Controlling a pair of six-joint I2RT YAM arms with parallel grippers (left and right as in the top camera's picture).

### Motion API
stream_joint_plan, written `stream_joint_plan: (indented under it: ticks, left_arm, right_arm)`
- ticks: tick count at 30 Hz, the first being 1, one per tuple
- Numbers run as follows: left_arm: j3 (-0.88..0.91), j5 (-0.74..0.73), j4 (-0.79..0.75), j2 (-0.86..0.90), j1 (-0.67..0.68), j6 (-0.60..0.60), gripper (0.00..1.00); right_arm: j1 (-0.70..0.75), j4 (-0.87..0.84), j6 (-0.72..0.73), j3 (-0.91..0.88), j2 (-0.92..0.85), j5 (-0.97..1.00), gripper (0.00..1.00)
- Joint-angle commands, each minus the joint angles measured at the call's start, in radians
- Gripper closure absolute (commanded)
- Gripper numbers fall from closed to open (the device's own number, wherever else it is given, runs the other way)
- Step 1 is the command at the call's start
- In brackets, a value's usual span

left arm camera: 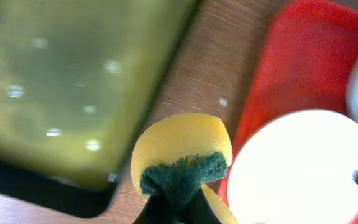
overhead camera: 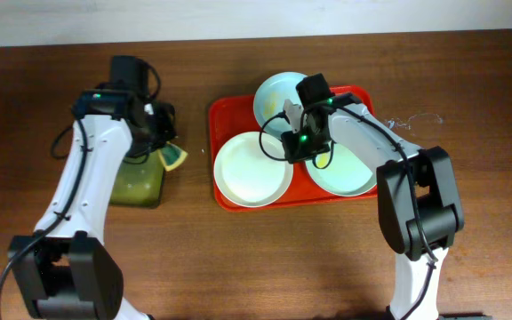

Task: Clean dirty plates on tray and stack at the side
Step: 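Scrub the white plate again with the sponge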

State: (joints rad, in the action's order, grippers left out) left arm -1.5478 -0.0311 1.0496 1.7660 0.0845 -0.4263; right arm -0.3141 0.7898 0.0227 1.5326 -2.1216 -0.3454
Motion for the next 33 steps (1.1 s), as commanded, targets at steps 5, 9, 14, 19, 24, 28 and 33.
stream_joint_plan:
  ticks: [5, 9, 14, 19, 24, 28, 33]
  left_arm:
    - [0.01, -0.052, -0.134, 0.057, 0.231, -0.06, 1.0]
    - [0.009, -0.059, -0.19, 0.238, 0.36, -0.059, 1.0]
    - [0.01, 0.033, -0.157, 0.377, 0.371, -0.048, 1.0]
    - [0.004, 0.595, -0.024, 0.375, 0.371, -0.047, 1.0]
    - [-0.048, 0.475, -0.148, 0.375, 0.371, -0.048, 1.0]
    - [-0.047, -0.053, -0.389, 0.379, 0.371, -0.048, 1.0]
    - [-0.044, -0.153, -0.443, 0.449, 0.371, -0.051, 1.0]
  right_arm:
    - [-0.014, -0.077, 0.016, -0.082, -0.002, 0.002, 0.96]
    - [-0.014, -0.088, 0.019, -0.083, -0.002, -0.002, 0.96]
    - [-0.013, -0.095, 0.018, -0.082, -0.002, 0.002, 0.96]
    - [-0.013, -0.099, 0.018, -0.082, -0.002, 0.01, 0.96]
    - [-0.013, -0.099, 0.019, -0.083, -0.002, 0.01, 0.96]
    - [-0.013, -0.096, 0.019, -0.082, -0.002, 0.01, 0.96]
    - [-0.013, -0.098, 0.019, -0.082, -0.002, 0.01, 0.96]
